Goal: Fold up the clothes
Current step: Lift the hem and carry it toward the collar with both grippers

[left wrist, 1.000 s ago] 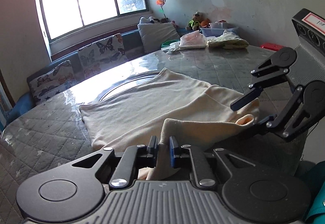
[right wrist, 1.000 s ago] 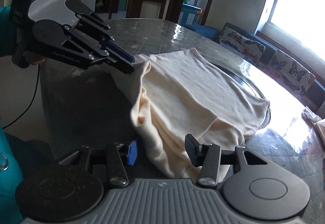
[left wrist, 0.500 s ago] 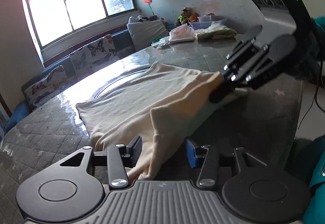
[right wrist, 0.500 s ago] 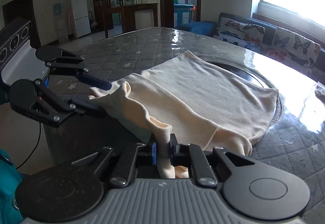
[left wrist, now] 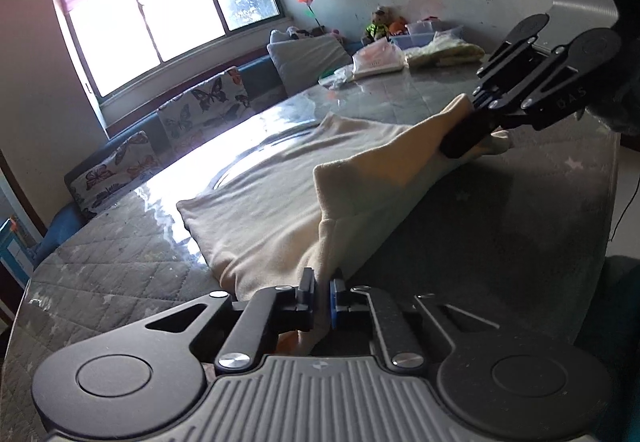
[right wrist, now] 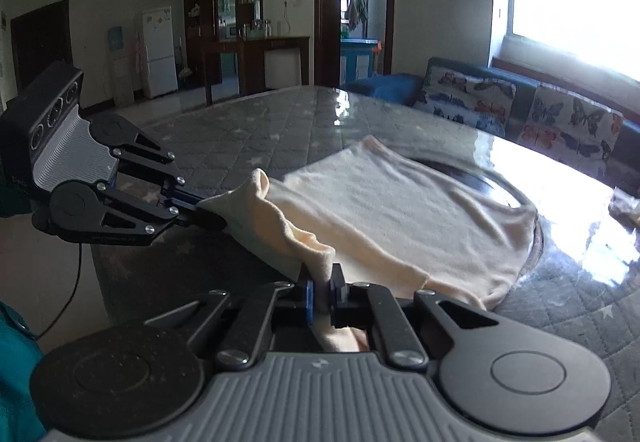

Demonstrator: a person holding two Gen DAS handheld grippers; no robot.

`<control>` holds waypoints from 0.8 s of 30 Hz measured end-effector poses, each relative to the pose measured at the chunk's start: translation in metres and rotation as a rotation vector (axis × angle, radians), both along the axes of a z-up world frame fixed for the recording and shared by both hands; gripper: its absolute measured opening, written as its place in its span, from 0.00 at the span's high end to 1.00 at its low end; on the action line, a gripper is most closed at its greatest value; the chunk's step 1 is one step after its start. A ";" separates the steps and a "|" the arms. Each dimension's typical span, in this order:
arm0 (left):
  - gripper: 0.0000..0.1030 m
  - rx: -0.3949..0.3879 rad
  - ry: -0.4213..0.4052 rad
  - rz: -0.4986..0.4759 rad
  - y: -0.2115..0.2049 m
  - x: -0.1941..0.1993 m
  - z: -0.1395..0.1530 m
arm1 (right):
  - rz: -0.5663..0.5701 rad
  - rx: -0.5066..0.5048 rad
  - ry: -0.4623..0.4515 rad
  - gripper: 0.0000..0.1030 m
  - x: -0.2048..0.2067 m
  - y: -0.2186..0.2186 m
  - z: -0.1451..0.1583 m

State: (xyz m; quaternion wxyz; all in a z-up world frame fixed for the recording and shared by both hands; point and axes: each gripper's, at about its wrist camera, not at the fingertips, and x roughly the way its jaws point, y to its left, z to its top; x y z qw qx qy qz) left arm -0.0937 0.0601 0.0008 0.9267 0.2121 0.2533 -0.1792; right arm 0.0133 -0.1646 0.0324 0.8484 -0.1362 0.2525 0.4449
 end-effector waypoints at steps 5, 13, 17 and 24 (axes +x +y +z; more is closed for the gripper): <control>0.93 -0.023 -0.025 -0.010 -0.001 -0.023 0.015 | 0.022 0.023 -0.030 0.94 -0.019 -0.011 0.018; 0.93 -0.057 0.000 -0.063 -0.001 -0.084 0.043 | 0.123 0.020 0.010 0.94 -0.071 -0.033 0.048; 0.93 -0.065 0.000 -0.068 -0.004 -0.092 0.049 | 0.140 0.005 0.026 0.94 -0.078 -0.036 0.059; 0.93 -0.079 -0.015 -0.034 0.002 -0.046 0.051 | 0.100 0.027 0.053 0.94 -0.032 -0.027 0.068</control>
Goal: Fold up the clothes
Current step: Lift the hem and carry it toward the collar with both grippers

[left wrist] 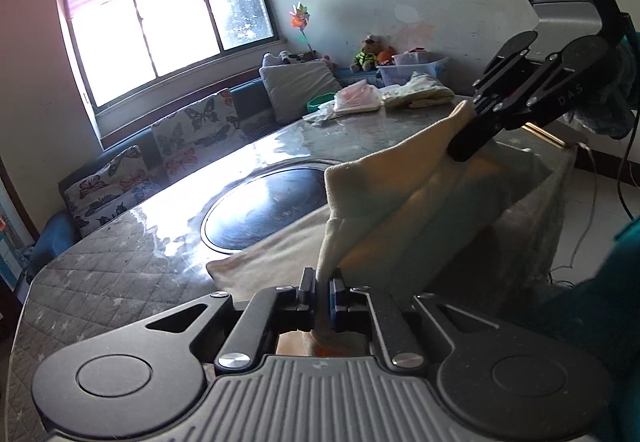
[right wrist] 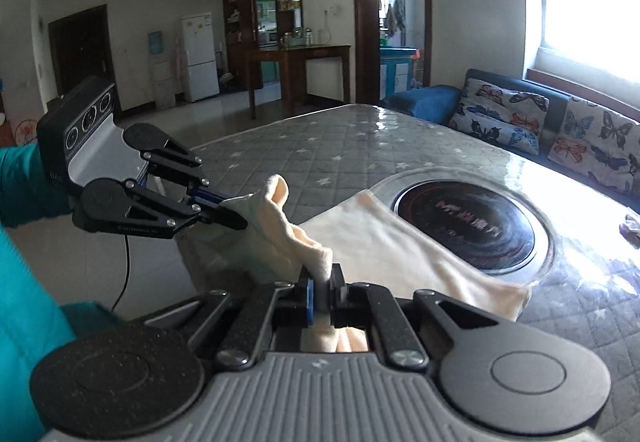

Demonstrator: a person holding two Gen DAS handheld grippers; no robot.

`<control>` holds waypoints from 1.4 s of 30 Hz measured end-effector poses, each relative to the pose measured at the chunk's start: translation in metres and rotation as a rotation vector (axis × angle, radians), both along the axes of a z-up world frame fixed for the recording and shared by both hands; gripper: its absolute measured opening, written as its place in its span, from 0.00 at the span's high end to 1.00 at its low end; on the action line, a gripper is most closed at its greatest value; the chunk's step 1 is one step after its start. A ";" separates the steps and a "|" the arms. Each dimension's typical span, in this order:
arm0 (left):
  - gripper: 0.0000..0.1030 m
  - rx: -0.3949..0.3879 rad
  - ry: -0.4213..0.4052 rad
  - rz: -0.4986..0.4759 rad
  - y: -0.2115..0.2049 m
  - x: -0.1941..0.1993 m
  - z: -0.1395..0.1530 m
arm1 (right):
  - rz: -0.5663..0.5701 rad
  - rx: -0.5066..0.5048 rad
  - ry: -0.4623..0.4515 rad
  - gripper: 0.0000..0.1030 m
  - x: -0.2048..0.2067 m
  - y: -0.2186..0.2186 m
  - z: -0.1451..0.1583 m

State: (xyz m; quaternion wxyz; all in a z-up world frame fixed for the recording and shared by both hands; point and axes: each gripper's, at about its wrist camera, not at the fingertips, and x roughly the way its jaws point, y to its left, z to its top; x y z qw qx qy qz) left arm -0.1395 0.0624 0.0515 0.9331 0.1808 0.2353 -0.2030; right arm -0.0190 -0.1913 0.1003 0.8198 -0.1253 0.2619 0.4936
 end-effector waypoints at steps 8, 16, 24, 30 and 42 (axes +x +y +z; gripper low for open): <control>0.93 0.019 0.015 0.051 0.003 0.098 -0.008 | -0.076 -0.018 0.020 0.94 0.095 0.023 -0.001; 0.84 0.055 0.136 0.238 0.006 0.185 -0.055 | -0.220 -0.061 0.061 0.89 0.168 0.057 -0.056; 0.70 0.094 0.106 0.307 0.010 0.190 -0.066 | -0.365 -0.027 0.096 0.84 0.167 0.032 -0.084; 0.59 0.076 0.101 0.355 0.016 0.189 -0.065 | -0.405 -0.063 0.103 0.84 0.151 0.002 -0.090; 0.54 0.015 0.071 0.423 0.019 0.172 -0.036 | -0.439 -0.034 0.095 0.84 0.158 0.005 -0.087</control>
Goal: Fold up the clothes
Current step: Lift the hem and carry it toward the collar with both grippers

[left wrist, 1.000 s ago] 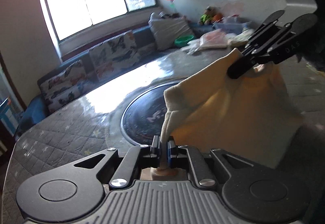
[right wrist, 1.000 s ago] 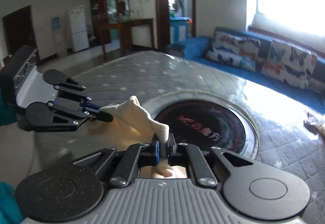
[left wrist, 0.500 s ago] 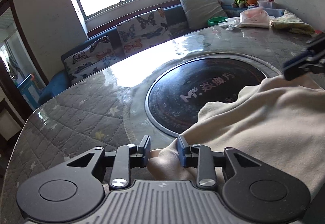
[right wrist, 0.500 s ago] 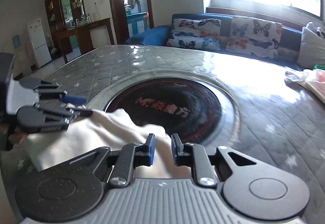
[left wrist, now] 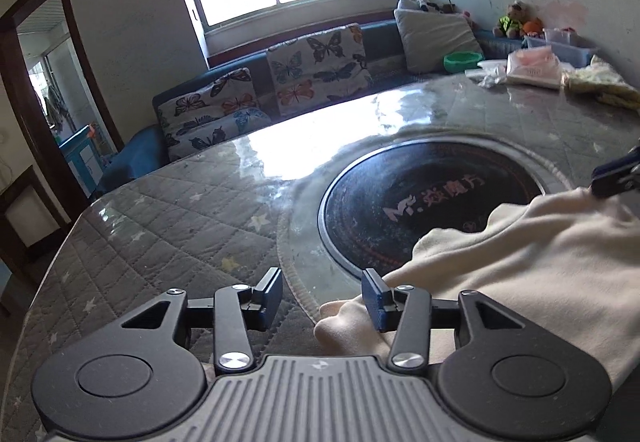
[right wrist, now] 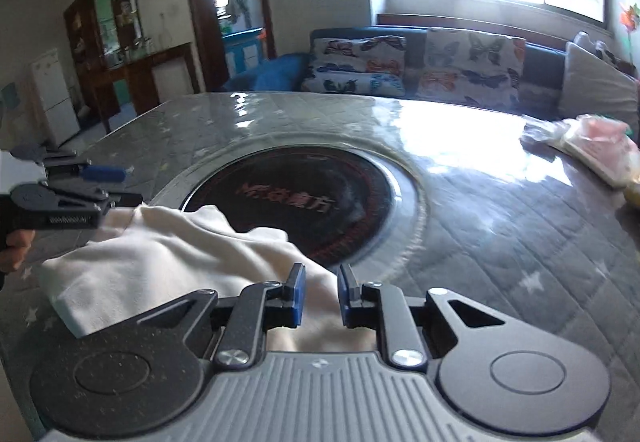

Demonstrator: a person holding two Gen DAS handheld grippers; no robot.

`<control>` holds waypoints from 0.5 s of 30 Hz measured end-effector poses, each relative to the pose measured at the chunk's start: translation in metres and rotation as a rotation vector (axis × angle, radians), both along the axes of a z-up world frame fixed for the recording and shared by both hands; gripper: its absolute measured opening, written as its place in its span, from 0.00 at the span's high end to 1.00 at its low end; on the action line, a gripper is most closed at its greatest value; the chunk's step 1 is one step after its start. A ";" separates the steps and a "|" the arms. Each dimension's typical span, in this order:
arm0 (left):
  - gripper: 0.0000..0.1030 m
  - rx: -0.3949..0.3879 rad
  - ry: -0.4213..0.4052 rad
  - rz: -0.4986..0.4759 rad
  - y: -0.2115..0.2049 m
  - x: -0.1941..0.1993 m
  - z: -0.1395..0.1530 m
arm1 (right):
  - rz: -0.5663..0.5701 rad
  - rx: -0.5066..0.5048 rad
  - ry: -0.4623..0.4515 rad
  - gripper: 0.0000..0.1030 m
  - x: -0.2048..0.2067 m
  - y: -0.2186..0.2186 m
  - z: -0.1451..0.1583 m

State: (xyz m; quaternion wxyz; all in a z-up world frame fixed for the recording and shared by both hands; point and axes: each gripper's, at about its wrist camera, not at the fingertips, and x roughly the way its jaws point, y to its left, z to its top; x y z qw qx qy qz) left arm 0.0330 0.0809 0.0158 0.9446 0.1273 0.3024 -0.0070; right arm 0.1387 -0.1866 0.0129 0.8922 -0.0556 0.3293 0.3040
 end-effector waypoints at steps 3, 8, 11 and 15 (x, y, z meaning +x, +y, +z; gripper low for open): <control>0.56 -0.012 -0.008 -0.018 -0.002 -0.009 0.004 | 0.002 -0.027 0.018 0.84 0.007 0.009 -0.009; 0.60 0.001 0.026 -0.038 0.000 -0.017 -0.003 | -0.030 -0.038 0.033 0.84 0.014 0.014 -0.011; 0.60 0.007 0.051 -0.033 0.004 -0.016 -0.010 | 0.002 -0.014 0.024 0.84 0.011 0.022 -0.003; 0.69 -0.017 0.076 -0.017 0.009 -0.010 -0.016 | 0.061 -0.011 0.029 0.83 0.009 0.043 -0.004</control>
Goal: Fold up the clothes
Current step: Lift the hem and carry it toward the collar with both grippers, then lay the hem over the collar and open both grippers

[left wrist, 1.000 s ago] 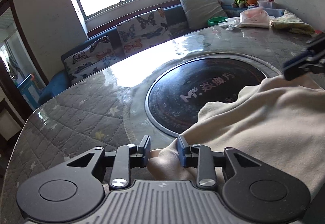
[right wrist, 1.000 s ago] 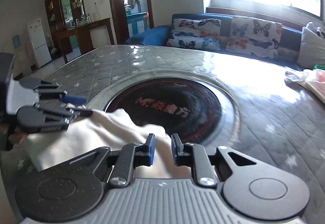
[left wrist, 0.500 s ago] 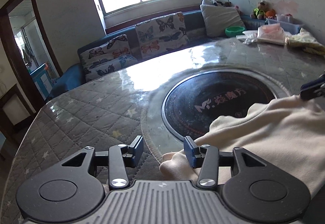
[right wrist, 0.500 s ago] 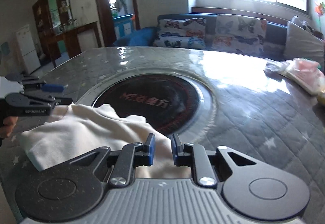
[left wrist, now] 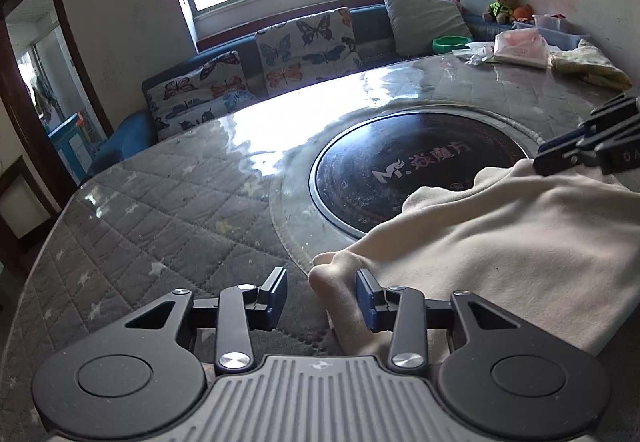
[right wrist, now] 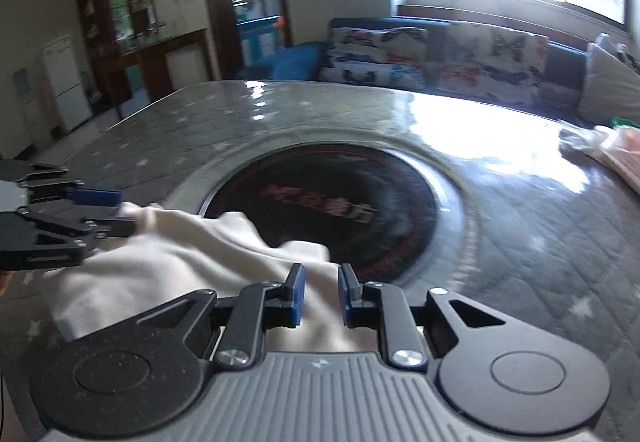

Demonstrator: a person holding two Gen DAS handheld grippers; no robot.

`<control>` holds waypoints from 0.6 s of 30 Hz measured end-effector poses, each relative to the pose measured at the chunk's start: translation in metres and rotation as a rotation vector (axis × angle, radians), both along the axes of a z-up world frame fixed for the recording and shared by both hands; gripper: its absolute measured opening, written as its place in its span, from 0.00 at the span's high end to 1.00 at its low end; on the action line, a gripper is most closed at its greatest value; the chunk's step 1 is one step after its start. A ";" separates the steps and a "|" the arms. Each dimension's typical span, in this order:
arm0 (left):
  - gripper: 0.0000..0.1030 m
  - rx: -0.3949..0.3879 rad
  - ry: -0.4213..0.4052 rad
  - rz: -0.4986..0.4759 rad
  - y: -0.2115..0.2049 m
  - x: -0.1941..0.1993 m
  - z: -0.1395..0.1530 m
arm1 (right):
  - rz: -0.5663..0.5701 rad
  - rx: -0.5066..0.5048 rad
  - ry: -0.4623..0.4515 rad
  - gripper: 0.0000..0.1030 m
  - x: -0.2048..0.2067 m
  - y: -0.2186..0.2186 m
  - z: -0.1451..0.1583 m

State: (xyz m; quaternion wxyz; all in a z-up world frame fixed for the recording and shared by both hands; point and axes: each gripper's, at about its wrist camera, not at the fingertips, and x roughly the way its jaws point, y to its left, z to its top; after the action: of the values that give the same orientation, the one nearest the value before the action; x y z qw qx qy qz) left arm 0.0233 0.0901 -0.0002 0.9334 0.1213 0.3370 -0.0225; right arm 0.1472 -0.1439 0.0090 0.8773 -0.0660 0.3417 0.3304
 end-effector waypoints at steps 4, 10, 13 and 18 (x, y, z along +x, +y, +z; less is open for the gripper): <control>0.78 0.040 -0.013 0.026 0.001 0.005 -0.006 | 0.004 -0.009 0.022 0.82 0.006 0.015 -0.011; 0.78 0.044 -0.016 0.046 0.005 0.009 -0.008 | -0.014 -0.017 0.011 0.80 0.005 0.017 -0.011; 0.76 0.039 -0.022 0.055 0.005 0.010 -0.006 | 0.016 -0.004 0.004 0.80 0.002 0.026 -0.006; 0.76 0.036 -0.046 0.039 -0.002 0.003 0.003 | 0.061 -0.022 0.006 0.80 0.003 0.049 -0.009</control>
State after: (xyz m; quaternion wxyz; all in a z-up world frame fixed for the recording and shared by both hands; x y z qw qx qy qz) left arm 0.0265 0.0881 0.0026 0.9388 0.1318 0.3181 0.0045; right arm 0.1506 -0.0954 0.0005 0.8652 -0.0850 0.3456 0.3534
